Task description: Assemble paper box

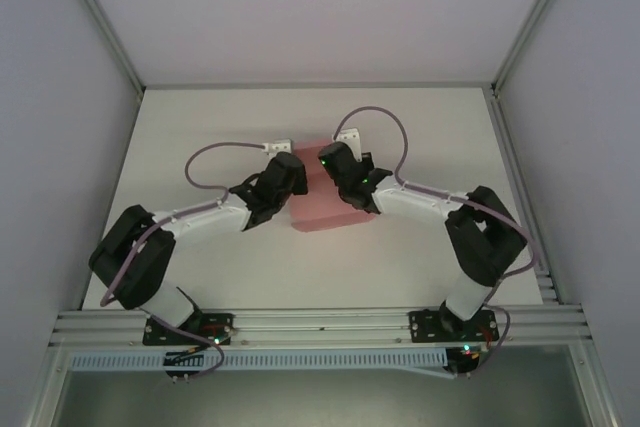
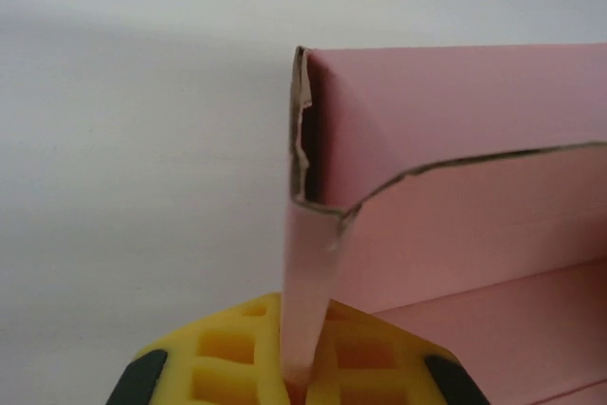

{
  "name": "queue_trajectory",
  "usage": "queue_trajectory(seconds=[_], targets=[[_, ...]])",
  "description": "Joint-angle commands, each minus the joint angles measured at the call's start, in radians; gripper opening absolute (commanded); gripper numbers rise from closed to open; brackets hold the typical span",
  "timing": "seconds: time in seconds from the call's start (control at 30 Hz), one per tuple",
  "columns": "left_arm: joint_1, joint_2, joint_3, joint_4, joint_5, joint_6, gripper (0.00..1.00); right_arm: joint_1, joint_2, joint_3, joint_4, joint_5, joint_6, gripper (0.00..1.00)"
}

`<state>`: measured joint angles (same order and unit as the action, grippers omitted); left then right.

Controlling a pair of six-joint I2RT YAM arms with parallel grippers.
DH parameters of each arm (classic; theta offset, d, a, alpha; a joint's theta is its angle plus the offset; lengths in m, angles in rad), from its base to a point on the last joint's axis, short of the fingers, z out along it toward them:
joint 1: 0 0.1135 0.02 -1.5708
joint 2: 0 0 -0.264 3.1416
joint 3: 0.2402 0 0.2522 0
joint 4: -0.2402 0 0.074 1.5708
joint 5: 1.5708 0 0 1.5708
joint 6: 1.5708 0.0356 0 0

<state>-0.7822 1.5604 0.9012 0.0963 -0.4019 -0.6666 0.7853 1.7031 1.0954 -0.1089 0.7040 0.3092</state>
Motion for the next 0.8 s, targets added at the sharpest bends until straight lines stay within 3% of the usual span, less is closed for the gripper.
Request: queue_trajectory(seconds=[0.0,0.07,0.1,0.17,0.23,0.27,0.3,0.37,0.4,0.57,0.77], targets=[[0.026,0.012,0.033,-0.172,-0.191,-0.080,0.00,-0.056,0.023,-0.001,-0.187,0.385,0.077,0.00],[0.029,0.014,0.029,-0.161,-0.182,-0.075,0.00,-0.056,0.013,-0.029,-0.108,0.364,0.011,0.01],[0.029,0.009,0.014,-0.116,-0.151,-0.044,0.00,-0.057,-0.004,-0.062,-0.031,0.302,-0.030,0.09],[0.029,-0.003,-0.011,-0.032,-0.077,0.019,0.00,-0.057,-0.052,-0.131,0.121,0.068,-0.130,0.15],[0.030,-0.013,-0.018,0.019,-0.023,0.072,0.00,-0.060,-0.110,-0.201,0.260,-0.162,-0.155,0.27],[0.029,-0.017,-0.019,0.035,-0.009,0.094,0.00,-0.063,-0.137,-0.229,0.319,-0.289,-0.187,0.39],[0.029,-0.021,-0.019,0.041,-0.006,0.112,0.00,-0.063,-0.164,-0.252,0.366,-0.375,-0.193,0.56],[0.030,-0.031,-0.019,0.050,-0.001,0.141,0.00,-0.067,-0.206,-0.260,0.384,-0.520,-0.206,0.78],[0.029,-0.036,-0.019,0.051,0.002,0.158,0.00,-0.066,-0.228,-0.259,0.372,-0.572,-0.208,0.99],[0.040,-0.062,-0.004,0.023,0.036,0.237,0.00,-0.067,-0.345,-0.265,0.298,-0.622,-0.159,1.00],[0.142,-0.063,0.100,-0.157,0.245,0.443,0.00,-0.096,-0.568,-0.375,0.277,-0.485,0.008,1.00]])
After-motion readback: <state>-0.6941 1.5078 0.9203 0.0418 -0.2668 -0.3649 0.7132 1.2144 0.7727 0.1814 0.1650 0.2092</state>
